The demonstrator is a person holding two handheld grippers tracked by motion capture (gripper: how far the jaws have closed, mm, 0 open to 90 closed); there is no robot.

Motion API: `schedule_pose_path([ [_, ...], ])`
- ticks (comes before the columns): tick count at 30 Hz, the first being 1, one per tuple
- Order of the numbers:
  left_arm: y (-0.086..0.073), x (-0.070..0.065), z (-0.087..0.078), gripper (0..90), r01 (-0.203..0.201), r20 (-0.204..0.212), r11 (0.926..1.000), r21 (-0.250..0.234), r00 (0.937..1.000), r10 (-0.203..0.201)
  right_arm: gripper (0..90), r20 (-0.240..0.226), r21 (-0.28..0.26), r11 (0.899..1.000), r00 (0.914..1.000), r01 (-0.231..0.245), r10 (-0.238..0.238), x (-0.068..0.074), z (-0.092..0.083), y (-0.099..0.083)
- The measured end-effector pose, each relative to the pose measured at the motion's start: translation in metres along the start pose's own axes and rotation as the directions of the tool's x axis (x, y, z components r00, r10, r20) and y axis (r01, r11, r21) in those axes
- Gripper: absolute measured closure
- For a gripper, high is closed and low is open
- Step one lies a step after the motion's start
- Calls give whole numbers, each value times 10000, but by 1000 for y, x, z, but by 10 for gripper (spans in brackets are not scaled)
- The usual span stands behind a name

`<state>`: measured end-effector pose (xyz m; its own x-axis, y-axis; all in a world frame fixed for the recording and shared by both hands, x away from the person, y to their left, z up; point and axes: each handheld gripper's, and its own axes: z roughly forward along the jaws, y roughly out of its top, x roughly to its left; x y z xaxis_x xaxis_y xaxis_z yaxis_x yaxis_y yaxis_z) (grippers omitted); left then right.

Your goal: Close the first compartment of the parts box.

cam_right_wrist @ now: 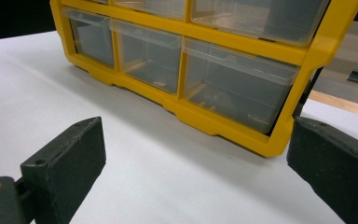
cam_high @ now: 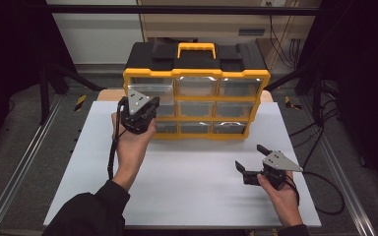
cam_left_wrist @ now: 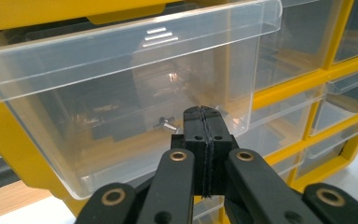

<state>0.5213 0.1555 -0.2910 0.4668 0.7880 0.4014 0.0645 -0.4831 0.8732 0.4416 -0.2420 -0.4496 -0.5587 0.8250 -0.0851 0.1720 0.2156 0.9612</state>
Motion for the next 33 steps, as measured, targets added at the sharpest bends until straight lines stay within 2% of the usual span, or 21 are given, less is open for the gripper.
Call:
schedule_pose_path([
  [33,2,4,12,896,63,-183,10000,23,9998,-62,44,-40,-57,10000,10000,-30,30,0,-1,1],
])
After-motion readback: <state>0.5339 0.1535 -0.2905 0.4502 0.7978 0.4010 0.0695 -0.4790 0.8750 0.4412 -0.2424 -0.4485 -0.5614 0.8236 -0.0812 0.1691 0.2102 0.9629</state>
